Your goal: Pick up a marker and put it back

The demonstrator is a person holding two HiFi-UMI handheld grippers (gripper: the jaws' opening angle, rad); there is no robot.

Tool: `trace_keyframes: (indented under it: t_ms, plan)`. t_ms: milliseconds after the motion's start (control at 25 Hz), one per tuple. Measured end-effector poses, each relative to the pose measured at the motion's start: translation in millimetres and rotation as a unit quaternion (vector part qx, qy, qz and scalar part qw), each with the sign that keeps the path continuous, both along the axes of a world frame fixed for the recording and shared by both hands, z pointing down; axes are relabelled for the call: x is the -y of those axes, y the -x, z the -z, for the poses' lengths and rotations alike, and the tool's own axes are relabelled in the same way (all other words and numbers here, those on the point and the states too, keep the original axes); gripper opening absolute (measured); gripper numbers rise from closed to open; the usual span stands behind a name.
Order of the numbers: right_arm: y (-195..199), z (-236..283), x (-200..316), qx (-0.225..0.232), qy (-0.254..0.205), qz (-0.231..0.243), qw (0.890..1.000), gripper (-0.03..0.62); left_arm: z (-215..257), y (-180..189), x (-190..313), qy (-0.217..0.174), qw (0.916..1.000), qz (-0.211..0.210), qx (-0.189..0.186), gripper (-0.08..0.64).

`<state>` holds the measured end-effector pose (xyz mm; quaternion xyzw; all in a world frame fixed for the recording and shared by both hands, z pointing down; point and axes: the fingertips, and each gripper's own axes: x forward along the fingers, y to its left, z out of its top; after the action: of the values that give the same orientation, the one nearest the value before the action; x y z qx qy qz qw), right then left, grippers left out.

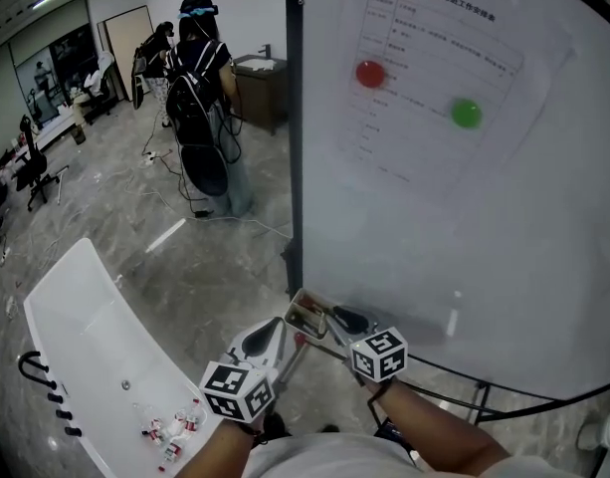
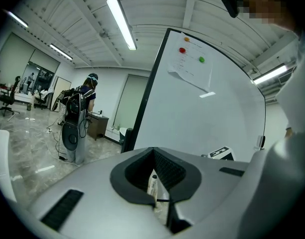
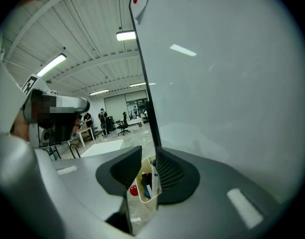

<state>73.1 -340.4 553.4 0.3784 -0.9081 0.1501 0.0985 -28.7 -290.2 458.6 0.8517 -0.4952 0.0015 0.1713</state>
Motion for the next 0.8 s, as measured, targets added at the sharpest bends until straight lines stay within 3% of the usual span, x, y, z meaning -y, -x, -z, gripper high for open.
trace_keyframes:
  t_ms: [160, 520, 800]
  plan:
    - [-2, 33, -14, -0.003, -0.024, 0.012, 1.000, 0.084, 10, -8, -8, -0.012, 0.9999, -0.002, 0.001, 0.002]
    - [5, 123, -49, -0.039, -0.102, 0.045, 0.993, 0.003, 41, -29, -16, -0.044, 0.9989, -0.017, 0.011, 0.002]
    - [14, 175, -74, 0.013, -0.116, 0.065, 0.991, 0.002, 62, -38, -23, -0.064, 0.9976, -0.021, 0.019, 0.002]
